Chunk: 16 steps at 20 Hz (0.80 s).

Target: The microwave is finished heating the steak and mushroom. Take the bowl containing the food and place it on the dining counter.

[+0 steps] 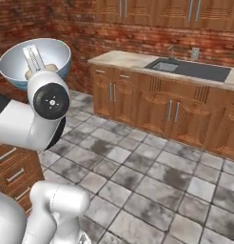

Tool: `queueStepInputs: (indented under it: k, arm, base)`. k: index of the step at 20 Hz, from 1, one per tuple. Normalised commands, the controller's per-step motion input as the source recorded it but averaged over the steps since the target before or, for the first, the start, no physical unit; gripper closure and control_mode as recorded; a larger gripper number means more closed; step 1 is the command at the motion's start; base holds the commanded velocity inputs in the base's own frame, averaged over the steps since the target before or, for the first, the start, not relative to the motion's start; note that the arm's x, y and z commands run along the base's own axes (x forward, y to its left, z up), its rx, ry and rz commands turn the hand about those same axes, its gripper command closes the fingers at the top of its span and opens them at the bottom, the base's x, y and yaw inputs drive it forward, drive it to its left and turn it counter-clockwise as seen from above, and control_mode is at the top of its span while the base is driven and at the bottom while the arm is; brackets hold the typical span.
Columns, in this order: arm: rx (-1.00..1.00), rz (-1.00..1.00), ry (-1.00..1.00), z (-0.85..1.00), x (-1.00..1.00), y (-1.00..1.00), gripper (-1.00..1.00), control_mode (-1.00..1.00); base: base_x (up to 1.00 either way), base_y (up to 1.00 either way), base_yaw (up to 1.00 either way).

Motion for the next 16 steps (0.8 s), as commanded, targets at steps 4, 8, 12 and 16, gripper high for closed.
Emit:
queueStepInputs:
  k: [4, 8, 12, 16]
  arm:
    - [0.0, 0.0, 0.0, 0.0, 0.0, 0.0, 1.0, 1.0]
    - [0.0, 0.0, 0.0, 0.0, 0.0, 0.0, 1.0, 1.0]
    - [0.0, 0.0, 0.0, 0.0, 0.0, 0.0, 1.0, 1.0]
    - [0.0, 0.0, 0.0, 0.0, 0.0, 0.0, 1.0, 1.0]
  base:
    - [0.82, 0.0, 0.77]
    - [0.76, 0.0, 0.81]
    - [0.83, 0.0, 0.8]
    - [0.88, -0.03, 0.79]
